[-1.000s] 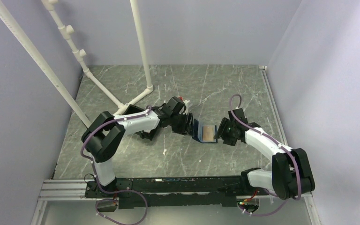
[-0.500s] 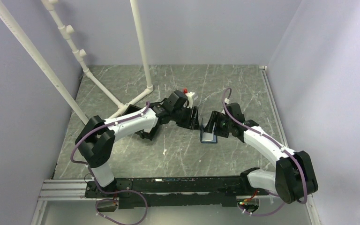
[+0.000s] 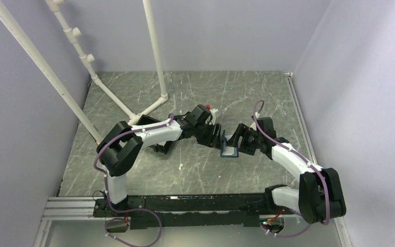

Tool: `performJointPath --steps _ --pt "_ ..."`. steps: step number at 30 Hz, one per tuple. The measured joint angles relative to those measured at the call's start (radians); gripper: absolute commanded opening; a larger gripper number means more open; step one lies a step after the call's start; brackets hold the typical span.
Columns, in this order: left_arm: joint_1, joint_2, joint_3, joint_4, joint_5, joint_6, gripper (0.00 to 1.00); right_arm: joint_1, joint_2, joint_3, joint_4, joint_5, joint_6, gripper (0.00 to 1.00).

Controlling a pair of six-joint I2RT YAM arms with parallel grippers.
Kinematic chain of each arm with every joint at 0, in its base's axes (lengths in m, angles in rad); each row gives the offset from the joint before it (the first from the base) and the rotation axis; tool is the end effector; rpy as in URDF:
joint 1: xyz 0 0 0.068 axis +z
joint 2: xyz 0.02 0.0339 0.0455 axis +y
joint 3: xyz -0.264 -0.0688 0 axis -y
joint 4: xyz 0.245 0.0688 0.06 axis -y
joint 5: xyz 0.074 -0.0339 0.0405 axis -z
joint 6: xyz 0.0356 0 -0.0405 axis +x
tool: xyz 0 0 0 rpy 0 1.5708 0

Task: Put the credit cards into the card holder
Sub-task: Open the card holder at the center of the board.

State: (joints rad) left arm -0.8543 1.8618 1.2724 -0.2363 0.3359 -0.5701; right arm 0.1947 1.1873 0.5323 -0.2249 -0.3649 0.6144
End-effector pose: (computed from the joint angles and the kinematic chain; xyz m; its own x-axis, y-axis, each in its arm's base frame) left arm 0.2576 -0.3137 0.2010 -0.8699 0.2229 -0.4400 0.4624 0.6793 -0.5699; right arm 0.2138 0.0551 0.1740 -0.8506 0.3811 -0.3621 0.1059 0.7989 0.5921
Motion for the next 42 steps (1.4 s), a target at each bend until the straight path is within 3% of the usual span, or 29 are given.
performJointPath --steps 13,21,31,37,42 --pt "-0.001 0.009 -0.004 0.048 0.001 -0.029 0.53 -0.019 0.063 -0.035 0.107 -0.103 0.014 0.76" --pt "-0.001 0.005 -0.051 0.068 -0.004 -0.045 0.47 -0.020 0.071 -0.043 0.154 -0.163 0.033 0.62" --pt "-0.001 0.003 -0.108 0.102 -0.007 -0.077 0.35 -0.019 0.108 -0.046 0.275 -0.256 0.100 0.62" --pt "-0.001 -0.014 -0.147 0.112 -0.029 -0.081 0.35 0.001 0.138 -0.051 0.367 -0.309 0.153 0.68" --pt "-0.001 -0.090 -0.198 0.113 -0.053 -0.081 0.44 0.046 0.157 -0.043 0.400 -0.323 0.176 0.71"
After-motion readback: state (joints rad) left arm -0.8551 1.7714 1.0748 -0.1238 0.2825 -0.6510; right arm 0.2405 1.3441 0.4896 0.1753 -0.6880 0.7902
